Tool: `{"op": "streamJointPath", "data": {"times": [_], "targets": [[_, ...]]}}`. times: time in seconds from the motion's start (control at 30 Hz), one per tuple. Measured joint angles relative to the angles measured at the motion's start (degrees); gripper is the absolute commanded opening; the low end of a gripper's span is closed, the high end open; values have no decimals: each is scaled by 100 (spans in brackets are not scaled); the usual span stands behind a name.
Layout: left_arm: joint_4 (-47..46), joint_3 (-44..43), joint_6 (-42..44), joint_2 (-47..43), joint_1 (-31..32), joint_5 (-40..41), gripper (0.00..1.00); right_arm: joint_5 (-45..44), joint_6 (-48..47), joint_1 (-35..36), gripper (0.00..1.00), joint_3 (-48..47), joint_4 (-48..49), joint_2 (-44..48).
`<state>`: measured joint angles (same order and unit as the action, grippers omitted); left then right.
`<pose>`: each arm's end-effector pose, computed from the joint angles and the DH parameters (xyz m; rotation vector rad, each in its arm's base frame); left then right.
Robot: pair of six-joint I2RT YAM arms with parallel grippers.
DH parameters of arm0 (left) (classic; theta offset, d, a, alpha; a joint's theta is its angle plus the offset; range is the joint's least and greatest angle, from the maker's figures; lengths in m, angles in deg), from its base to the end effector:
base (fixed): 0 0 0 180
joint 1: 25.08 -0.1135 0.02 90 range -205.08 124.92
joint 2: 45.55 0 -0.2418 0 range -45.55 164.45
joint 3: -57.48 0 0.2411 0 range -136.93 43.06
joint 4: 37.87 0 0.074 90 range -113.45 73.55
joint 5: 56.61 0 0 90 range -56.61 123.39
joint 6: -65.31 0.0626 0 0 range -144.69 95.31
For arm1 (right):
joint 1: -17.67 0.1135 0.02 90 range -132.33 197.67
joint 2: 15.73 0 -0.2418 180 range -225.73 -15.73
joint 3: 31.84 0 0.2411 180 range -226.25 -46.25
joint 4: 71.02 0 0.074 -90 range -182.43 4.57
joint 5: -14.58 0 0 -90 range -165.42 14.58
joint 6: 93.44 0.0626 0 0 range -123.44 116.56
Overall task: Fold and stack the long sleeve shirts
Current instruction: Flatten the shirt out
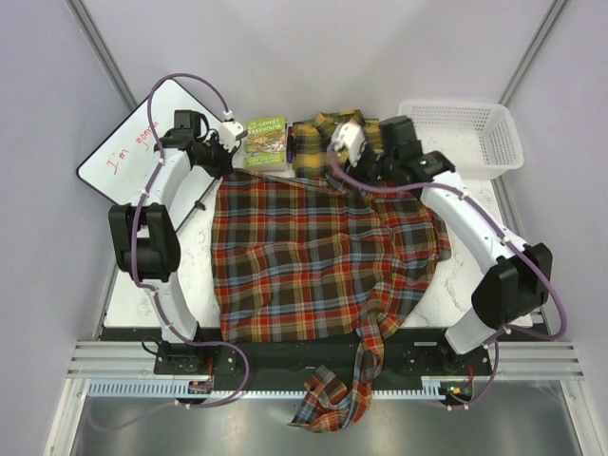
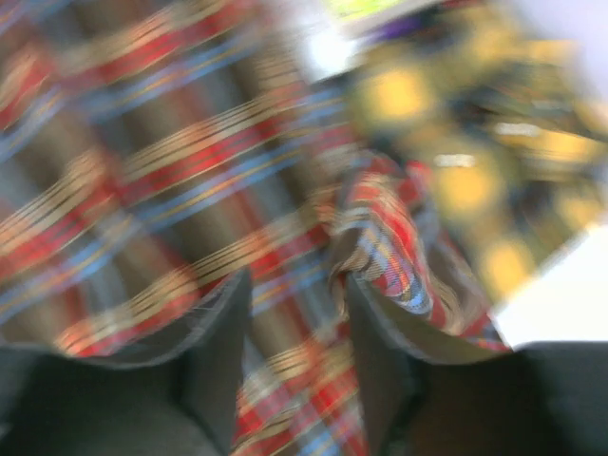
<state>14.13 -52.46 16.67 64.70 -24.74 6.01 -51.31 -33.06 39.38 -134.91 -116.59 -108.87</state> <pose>0.4238 -0.0313 0.2365 1.0218 2.1324 -0.2558 0.3411 0.1633 0.3201 -1.1399 1.8297 0.3806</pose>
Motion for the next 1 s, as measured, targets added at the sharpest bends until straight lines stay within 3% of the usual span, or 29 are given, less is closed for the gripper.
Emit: {"op": "streamJointPath", "data": {"times": [0.13, 0.37, 0.5, 0.7, 1.0], "targets": [[-9, -85, -79, 85, 0, -17, 2, -68, -876, 363, 65, 308, -850, -79], [-4, -103, -136, 245, 0, -20, 2, -365, -1150, -1355, 65, -302, -1475, -1178], [-2, -129, -162, 310, 0, -17, 2, -372, -997, -1558, 63, -911, -1611, -1589], [-4, -129, -162, 310, 0, -15, 2, -448, -638, -1327, 53, -551, -1543, -1565], [-2, -129, -166, 310, 0, -17, 2, -505, 1222, -1639, 63, 492, -927, -1480]]}}
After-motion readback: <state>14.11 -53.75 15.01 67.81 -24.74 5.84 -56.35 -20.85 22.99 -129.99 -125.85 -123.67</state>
